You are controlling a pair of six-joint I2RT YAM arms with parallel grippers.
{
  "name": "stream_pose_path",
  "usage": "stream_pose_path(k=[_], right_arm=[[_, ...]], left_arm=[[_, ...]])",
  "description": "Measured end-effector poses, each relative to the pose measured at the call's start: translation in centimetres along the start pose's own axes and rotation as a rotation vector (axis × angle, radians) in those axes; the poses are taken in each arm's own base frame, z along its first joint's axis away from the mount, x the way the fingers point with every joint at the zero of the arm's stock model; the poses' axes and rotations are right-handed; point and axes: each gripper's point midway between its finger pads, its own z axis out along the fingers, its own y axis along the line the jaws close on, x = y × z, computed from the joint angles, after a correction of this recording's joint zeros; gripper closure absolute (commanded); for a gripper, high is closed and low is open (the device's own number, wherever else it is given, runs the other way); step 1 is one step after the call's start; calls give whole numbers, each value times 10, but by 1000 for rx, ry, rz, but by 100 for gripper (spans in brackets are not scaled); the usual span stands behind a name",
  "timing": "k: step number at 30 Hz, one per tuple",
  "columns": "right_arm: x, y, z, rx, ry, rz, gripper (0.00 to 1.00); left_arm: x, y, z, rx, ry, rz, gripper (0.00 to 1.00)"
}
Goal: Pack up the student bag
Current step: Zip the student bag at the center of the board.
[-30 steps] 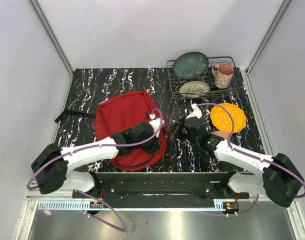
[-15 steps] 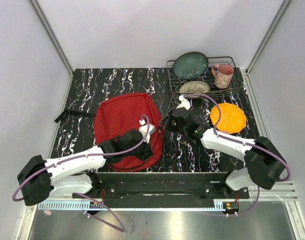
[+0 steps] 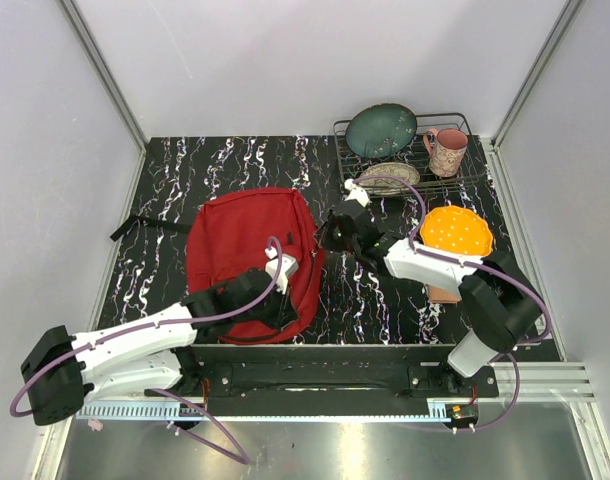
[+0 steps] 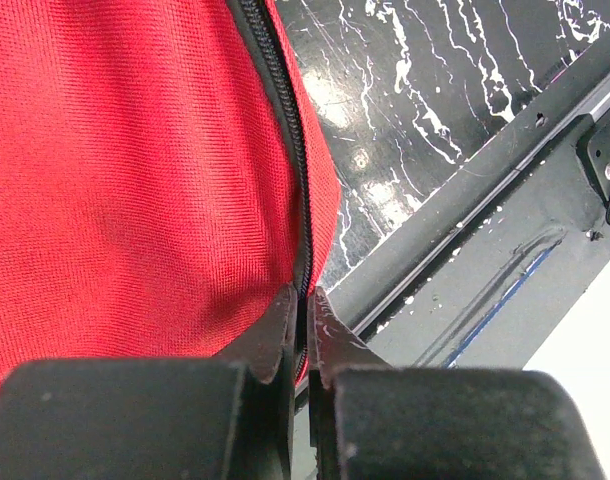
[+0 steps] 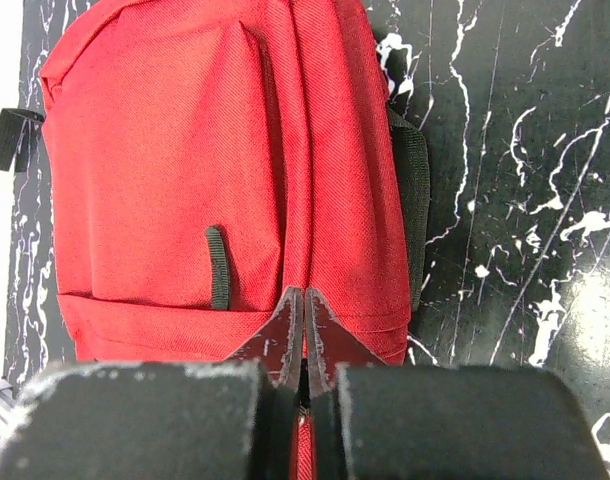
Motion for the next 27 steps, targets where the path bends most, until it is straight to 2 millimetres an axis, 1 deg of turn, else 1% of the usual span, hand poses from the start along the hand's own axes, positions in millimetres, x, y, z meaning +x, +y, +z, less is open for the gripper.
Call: stream_pose_path(k=[6, 8, 10, 13, 20, 23, 27], right_arm=[[-1, -1, 1, 0, 2, 1, 100], [-2, -3, -2, 4, -5, 2, 100], [-4, -8, -10, 12, -20, 6, 100], [-7, -15, -29, 16, -46, 18, 100], [-14, -42, -65, 56, -115, 67, 100], [-16, -48, -79, 56, -141, 91, 100], [-15, -54, -90, 59, -157, 115, 100]], left_arm=[[-1, 3, 1, -22, -8, -13, 100], [0, 6, 3, -35, -4, -13, 100], [2, 8, 5, -49, 5, -12, 100], [3, 13, 11, -76, 15, -10, 100], [-5, 12, 17, -101, 16, 5, 100], [-8, 10, 18, -98, 15, 14, 100], [-10, 10, 18, -99, 11, 19, 100]])
